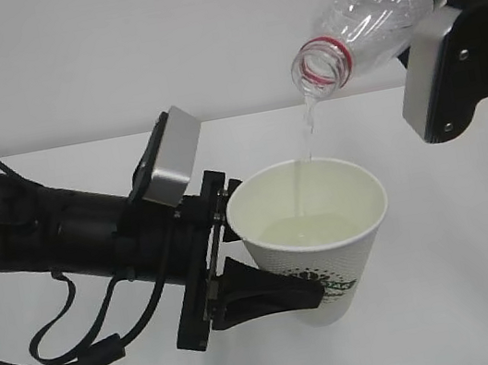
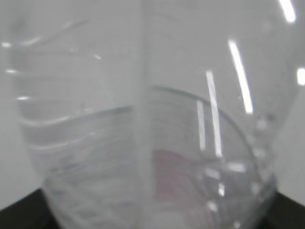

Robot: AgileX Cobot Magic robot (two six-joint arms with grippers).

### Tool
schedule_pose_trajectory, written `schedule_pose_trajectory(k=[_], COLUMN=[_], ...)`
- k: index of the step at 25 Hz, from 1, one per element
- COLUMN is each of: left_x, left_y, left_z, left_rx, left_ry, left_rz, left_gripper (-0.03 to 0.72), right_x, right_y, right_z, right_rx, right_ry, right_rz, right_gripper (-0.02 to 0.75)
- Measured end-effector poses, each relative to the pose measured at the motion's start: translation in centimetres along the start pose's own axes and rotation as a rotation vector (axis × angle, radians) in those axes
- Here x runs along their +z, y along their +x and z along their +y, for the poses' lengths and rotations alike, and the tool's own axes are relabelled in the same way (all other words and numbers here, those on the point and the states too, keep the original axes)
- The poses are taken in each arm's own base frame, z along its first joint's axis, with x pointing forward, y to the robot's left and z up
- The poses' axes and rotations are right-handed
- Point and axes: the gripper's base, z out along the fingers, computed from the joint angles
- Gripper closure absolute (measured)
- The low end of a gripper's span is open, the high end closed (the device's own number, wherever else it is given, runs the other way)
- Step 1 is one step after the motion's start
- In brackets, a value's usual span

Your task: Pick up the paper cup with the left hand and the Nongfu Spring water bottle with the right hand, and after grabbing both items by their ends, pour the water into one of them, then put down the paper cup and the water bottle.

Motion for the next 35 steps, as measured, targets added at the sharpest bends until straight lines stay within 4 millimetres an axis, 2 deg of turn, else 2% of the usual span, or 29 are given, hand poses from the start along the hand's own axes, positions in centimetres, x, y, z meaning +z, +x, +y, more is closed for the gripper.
schedule_pose_trajectory(k=[35], left_x=[0.00], left_y=[0.00], left_z=[0.00], left_rx=[0.000], left_ry=[0.000], left_rz=[0.000], left_gripper=[0.196], right_x=[0.00], right_y=[0.00], right_z=[-0.01], right_rx=[-0.006], right_ry=[0.001], right_rz=[0.000], right_gripper=[0.235])
